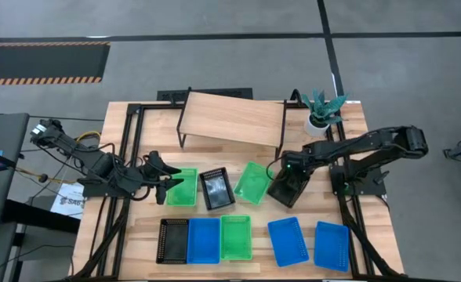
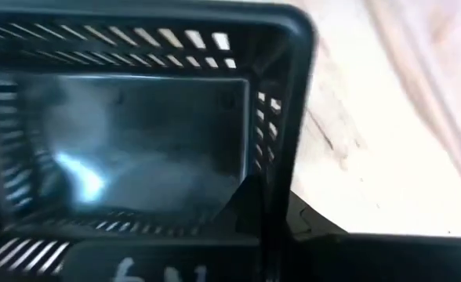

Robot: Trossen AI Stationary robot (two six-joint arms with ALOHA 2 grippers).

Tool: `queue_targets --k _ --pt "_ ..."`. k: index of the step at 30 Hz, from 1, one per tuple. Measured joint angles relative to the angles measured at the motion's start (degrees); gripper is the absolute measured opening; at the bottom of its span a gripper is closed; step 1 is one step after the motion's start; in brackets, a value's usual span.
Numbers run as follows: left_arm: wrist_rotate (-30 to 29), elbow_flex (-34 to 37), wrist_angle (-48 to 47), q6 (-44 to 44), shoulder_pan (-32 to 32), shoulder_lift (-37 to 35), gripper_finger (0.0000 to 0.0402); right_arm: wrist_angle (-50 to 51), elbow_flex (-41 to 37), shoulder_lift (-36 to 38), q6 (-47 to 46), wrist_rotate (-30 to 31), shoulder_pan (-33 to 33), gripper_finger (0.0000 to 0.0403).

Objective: Stack baskets on shelf by color
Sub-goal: Put the top right black bin on the shelf

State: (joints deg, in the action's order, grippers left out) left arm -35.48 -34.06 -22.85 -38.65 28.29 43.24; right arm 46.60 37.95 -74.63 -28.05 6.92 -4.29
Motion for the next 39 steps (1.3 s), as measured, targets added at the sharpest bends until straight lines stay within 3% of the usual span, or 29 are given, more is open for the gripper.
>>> queue_targets --k 9,15,19,24,31,39 --pt "-1.3 0.0 0.0 -0.1 0.0 0.0 0.0167 18.2 15.8 3.7 1.4 0.8 0.0 0.0004" --pt "-0.8 0.0 0.0 -0.1 0.0 0.0 0.0167 25.6 31.1 5.4 9.1 1.2 -0.6 0.0004" --pt "-1.9 0.0 0.0 -0.1 0.0 0.0 0.0167 24.2 42.7 4.8 20.6 4.2 -5.0 0.0004" --pt "-5.8 0.0 0.0 0.0 -0.3 -0.1 0.0167 19.9 54.3 0.5 33.5 4.8 -15.5 0.0005" --pt "-4.5 0.0 0.0 0.5 -3.8 -1.6 0.0167 14.2 67.8 -13.0 46.1 -12.2 -28.7 0.0003" --pt "-4.4 0.0 -0.2 2.2 -8.1 -3.0 0.0167 20.1 82.1 -32.9 51.6 -22.8 -33.3 0.0008"
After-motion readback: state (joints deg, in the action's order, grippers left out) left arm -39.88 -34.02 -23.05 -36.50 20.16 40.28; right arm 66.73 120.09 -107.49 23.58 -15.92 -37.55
